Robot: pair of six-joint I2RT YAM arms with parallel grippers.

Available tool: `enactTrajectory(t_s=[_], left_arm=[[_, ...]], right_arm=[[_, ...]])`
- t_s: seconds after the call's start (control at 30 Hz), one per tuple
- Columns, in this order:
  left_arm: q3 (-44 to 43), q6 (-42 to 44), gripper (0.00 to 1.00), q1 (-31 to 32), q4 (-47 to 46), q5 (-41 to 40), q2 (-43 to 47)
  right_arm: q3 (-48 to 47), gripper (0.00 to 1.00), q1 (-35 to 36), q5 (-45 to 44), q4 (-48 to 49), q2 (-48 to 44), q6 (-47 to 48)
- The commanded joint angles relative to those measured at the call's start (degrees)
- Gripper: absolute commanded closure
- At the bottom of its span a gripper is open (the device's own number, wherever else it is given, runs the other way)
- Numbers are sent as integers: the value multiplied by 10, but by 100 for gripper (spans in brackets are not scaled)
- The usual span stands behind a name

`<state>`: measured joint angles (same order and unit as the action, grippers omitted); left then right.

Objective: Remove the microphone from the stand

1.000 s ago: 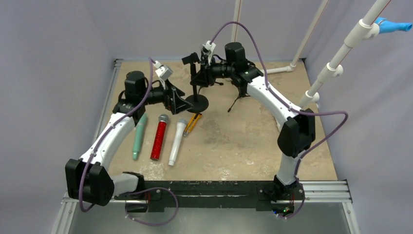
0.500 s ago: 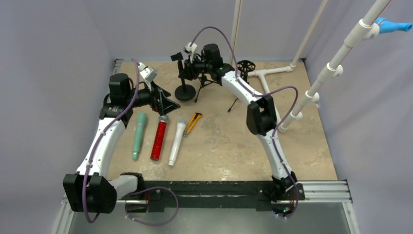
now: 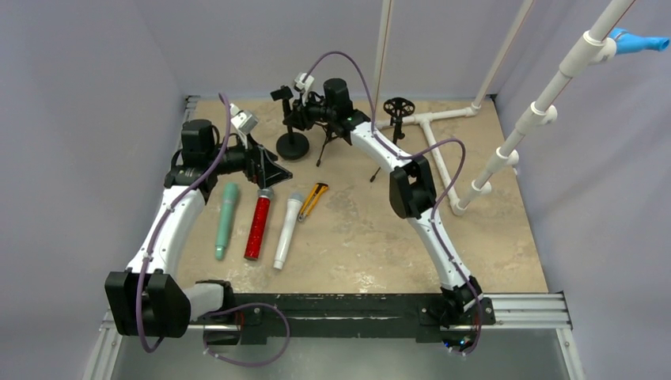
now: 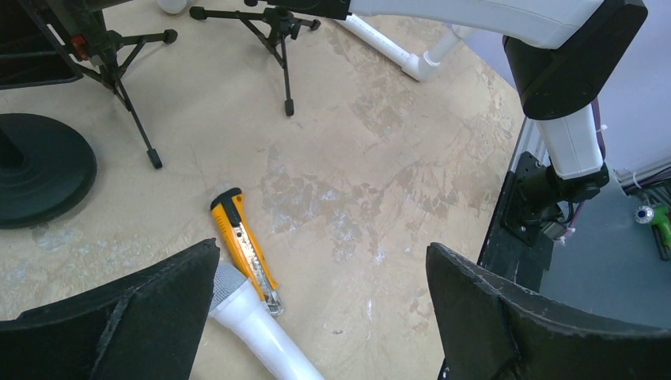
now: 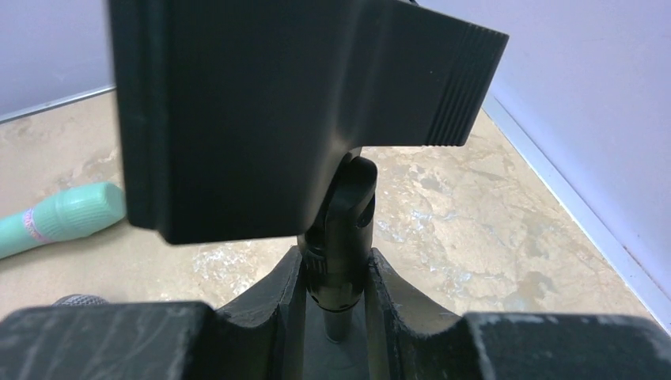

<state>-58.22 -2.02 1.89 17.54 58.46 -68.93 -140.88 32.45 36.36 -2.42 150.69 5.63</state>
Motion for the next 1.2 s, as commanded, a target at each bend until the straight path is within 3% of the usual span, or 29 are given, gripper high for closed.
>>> enactTrajectory(t_s=[0.0,0.5,0.73,0.8,0.9,1.17], left_arm=[[0,18,0,-5,-11,21,2],[16,46,0,-5,-8,40,-6],[15,59,1,-7,8,46,-4],[16,60,1,-9,8,46,-2],[14,58,1,-10,8,46,0],[9,44,0,-12,2,46,13]], right_arm=[[-34,100,9,-26,91,-9,6],[5,100,29,-67,159,17,25],[20,78,36,-73,132,7,31],[26,64,37,-77,124,-2,31],[33,53,36,-87,112,-17,36],[67,50,37,-92,70,-71,50]])
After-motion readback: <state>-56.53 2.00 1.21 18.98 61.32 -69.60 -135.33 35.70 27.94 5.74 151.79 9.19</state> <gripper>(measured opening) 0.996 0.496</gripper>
